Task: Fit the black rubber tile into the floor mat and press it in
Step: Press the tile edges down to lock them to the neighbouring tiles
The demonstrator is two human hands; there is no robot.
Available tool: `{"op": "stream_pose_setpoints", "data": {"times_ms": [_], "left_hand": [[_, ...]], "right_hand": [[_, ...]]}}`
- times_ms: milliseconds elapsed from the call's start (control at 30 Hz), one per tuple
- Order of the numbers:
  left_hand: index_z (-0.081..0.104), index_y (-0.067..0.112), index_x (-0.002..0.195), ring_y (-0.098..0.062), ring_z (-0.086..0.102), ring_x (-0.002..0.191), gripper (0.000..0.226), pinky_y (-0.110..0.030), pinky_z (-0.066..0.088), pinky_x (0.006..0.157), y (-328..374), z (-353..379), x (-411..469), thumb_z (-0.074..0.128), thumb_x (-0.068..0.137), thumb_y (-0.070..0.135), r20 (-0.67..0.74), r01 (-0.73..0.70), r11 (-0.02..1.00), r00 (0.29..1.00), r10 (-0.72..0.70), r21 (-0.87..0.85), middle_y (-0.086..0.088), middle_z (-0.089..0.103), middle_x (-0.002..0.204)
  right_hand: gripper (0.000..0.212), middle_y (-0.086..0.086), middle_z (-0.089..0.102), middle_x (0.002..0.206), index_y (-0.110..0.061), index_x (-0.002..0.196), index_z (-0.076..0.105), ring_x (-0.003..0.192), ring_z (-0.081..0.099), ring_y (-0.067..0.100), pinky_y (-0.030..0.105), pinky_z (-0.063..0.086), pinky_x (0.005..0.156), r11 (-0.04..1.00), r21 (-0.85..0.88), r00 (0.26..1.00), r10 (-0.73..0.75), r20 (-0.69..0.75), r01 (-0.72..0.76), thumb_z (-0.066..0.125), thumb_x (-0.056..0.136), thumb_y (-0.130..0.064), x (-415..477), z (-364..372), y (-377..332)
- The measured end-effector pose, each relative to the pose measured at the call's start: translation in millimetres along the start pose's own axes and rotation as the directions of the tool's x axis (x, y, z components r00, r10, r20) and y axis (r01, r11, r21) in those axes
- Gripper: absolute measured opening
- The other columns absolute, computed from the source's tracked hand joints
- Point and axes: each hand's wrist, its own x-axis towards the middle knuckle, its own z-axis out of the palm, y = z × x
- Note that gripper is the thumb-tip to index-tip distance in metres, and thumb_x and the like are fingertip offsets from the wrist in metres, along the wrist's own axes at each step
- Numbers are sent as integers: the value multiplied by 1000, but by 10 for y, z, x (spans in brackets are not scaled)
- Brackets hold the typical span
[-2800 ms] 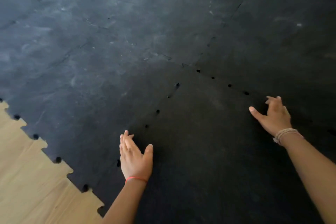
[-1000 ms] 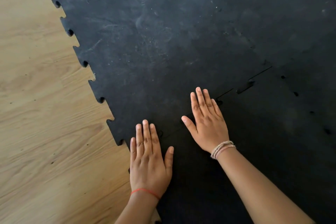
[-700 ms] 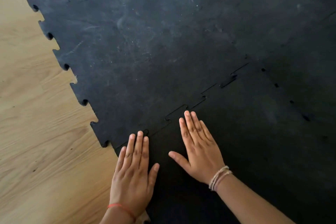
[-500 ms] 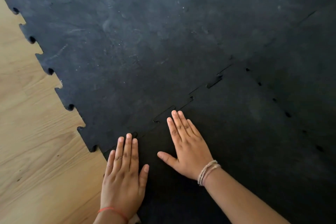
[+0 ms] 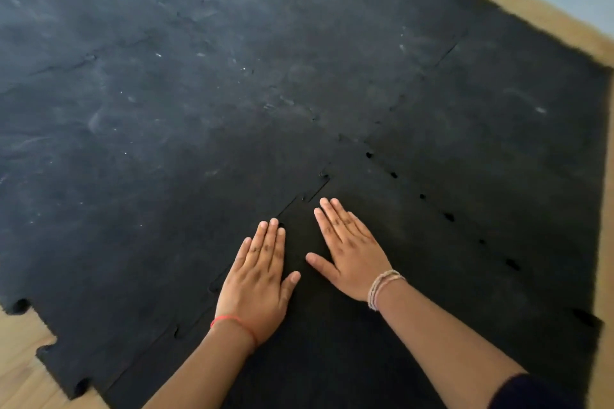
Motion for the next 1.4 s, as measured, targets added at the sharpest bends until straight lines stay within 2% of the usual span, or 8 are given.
{"op": "stream_pose_setpoints", "data": {"times_ms": [233,367,433,600,833,1067,1167,1400], "left_hand": [[34,2,135,-22,18,141,69,-29,1,111,44,-49,312,5,94,49,39,-74,997,997,73,25,-13,34,145],[-19,15,135,-15,-20,137,93,-23,-20,111,119,-94,849,-41,58,61,-31,-246,969,969,247,11,1,-28,144],[-20,17,136,-14,-24,136,94,-21,-22,111,123,-98,907,-41,57,63,12,-249,968,968,249,-18,3,-26,145],[39,6,134,-19,35,133,64,-26,4,109,133,-139,944,8,95,47,93,-211,977,973,210,6,-9,36,143],[10,9,141,-24,11,140,78,-21,-15,107,159,-167,947,-10,85,60,61,-216,976,974,218,-38,-5,6,150],[0,12,141,-11,-28,138,78,-26,-13,115,302,-209,1136,-18,81,58,57,-405,912,914,401,68,-8,1,155],[-26,17,132,-12,-34,131,96,-26,-18,109,551,-175,1114,-42,51,65,93,-282,957,953,287,-63,2,-33,142],[-27,17,134,-12,-33,132,96,-24,-24,108,586,-105,1114,-43,51,64,112,-253,966,960,256,-42,2,-33,144]], "right_hand": [[79,-2,-13,150,-13,147,0,140,-13,14,32,-2,115,997,79,999,-6,-53,10,10,88,-65,24,29,56],[67,6,-3,155,-8,147,5,141,-7,17,35,2,114,825,298,796,553,-247,-480,25,96,-46,99,94,128],[64,12,4,156,-6,146,6,143,0,24,38,3,113,720,321,679,691,-246,-616,21,95,-42,161,112,144],[63,21,36,145,2,136,36,135,32,33,44,26,107,739,222,708,674,-212,-637,25,87,-36,266,155,181],[69,14,-15,153,-6,139,-15,138,-21,24,38,-9,112,776,209,782,619,-71,-595,-9,79,-41,237,44,234],[91,7,-27,150,-8,143,-17,139,-23,21,34,-12,111,794,239,821,571,22,-559,23,87,-67,64,-83,456],[102,8,-29,149,-8,136,-25,139,-25,22,35,-13,110,794,145,802,597,-3,-590,8,71,-79,-143,-30,650],[112,11,-26,151,-7,136,-25,134,-29,21,36,-15,109,819,141,829,560,16,-556,-27,51,-80,-136,42,672]]}}
